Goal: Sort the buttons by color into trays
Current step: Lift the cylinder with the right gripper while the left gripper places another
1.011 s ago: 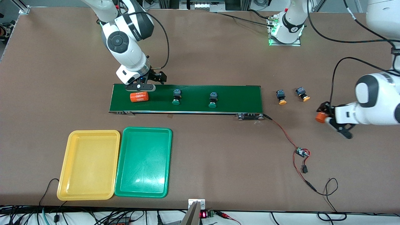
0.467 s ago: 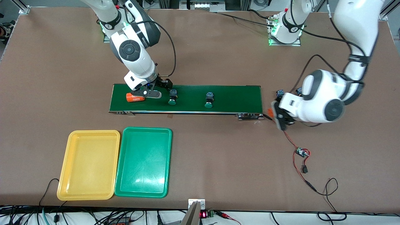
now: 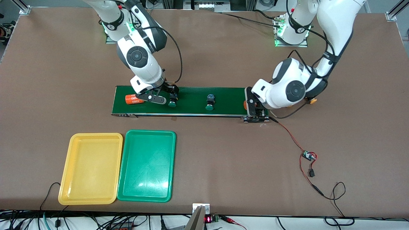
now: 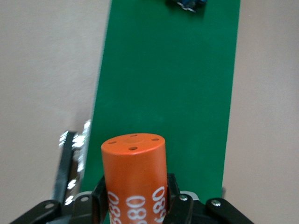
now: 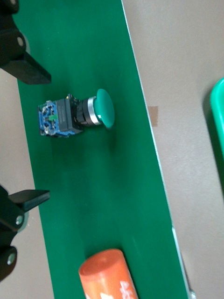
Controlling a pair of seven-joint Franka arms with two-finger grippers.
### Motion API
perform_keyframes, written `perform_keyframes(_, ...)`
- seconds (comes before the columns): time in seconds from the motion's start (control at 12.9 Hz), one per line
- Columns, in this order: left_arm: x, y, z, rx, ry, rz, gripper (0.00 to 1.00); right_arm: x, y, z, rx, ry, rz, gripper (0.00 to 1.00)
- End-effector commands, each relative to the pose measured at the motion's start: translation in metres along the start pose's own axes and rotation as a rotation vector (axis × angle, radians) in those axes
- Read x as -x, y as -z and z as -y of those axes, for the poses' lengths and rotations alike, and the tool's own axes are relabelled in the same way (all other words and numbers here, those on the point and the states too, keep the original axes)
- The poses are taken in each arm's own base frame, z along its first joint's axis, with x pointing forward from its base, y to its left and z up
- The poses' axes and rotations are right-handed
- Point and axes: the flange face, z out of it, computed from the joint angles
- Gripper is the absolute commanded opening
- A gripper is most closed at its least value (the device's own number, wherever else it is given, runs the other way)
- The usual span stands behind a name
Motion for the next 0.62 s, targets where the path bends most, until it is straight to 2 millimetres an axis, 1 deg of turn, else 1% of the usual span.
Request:
perform_keyframes(0.0, -0.011, -0.001, -0.022, -0.034, -0.048, -0.003, 0.08, 0.001, -0.005, 0.012, 0.007, -0.016, -0.007, 1.00)
perform_keyframes(0.08, -0.016, -0.006, -0.029, -0.041, -0.062, -0.003, 0.10, -0.002, -0.008, 0.011, 0.012, -0.015, -0.006, 1.00)
perform_keyframes(0.16, -0.017, -0.010, -0.029, -0.052, -0.063, -0.010, 0.25, -0.003, -0.011, 0.011, 0.013, -0.005, -0.018, 1.00)
perform_keyframes(0.23, -0.016, -0.014, -0.030, -0.054, -0.060, -0.014, 0.77, -0.004, -0.019, 0.012, 0.019, 0.007, -0.025, 1.00)
perform_keyframes(0.31, -0.014, -0.017, -0.031, -0.052, -0.060, -0.012, 1.00, -0.006, -0.025, 0.011, 0.027, 0.019, -0.030, 1.00)
perform_keyframes(0.39, -0.015, -0.012, -0.032, -0.060, -0.066, -0.010, 1.00, -0.010, -0.029, 0.009, 0.036, 0.030, -0.042, 1.00)
perform_keyframes(0.47, -0.016, 0.001, -0.034, -0.080, -0.067, -0.010, 1.00, -0.016, -0.033, 0.003, 0.056, 0.043, -0.058, 1.00)
perform_keyframes(0.54, -0.017, 0.021, -0.036, -0.114, -0.067, -0.008, 1.00, -0.016, -0.034, 0.004, 0.065, 0.065, -0.065, 1.00)
